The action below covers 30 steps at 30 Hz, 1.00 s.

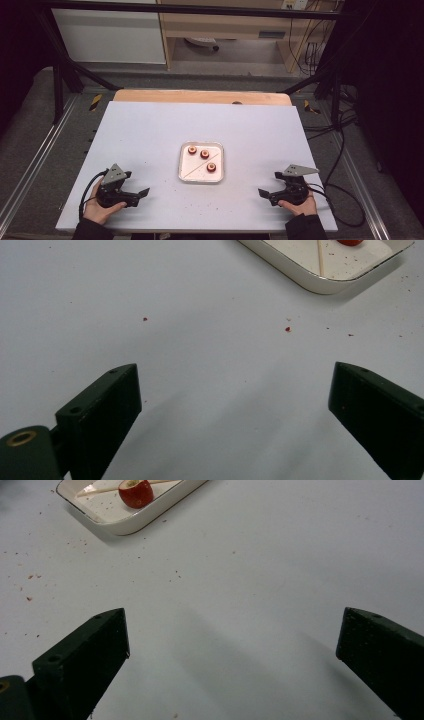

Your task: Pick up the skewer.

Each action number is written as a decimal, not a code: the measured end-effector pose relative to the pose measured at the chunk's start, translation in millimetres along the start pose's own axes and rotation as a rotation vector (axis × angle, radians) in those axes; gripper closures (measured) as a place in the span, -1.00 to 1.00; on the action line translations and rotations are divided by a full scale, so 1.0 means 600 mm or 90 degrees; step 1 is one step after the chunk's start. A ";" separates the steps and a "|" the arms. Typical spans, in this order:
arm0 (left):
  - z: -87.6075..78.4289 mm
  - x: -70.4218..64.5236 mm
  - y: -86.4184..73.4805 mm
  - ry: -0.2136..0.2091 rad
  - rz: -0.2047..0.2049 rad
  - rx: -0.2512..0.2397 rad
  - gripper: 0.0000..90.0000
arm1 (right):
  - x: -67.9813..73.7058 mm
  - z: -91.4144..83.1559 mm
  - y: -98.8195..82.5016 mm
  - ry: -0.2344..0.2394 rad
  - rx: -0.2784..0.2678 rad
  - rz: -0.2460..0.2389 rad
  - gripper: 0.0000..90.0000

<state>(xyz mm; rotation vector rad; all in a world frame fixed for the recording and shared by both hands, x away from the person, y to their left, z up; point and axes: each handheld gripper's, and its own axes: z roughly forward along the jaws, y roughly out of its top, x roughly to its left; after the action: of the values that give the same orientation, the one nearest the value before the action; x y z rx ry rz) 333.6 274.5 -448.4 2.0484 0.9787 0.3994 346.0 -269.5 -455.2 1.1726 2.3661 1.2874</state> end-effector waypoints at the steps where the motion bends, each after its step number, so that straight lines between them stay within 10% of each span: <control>1: 0.000 0.000 0.000 0.000 -0.001 0.000 -0.85 | 0.000 0.000 0.000 0.000 0.000 0.000 -0.97; 30: 0.020 -0.032 0.029 -0.012 0.023 0.022 -0.86 | 0.001 0.006 0.000 0.003 0.014 0.000 -0.98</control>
<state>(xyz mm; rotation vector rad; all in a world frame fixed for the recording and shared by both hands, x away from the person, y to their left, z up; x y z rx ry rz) 336.9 247.4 -441.1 2.0994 0.9439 0.3834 347.2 -266.9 -457.2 1.1772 2.3895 1.2676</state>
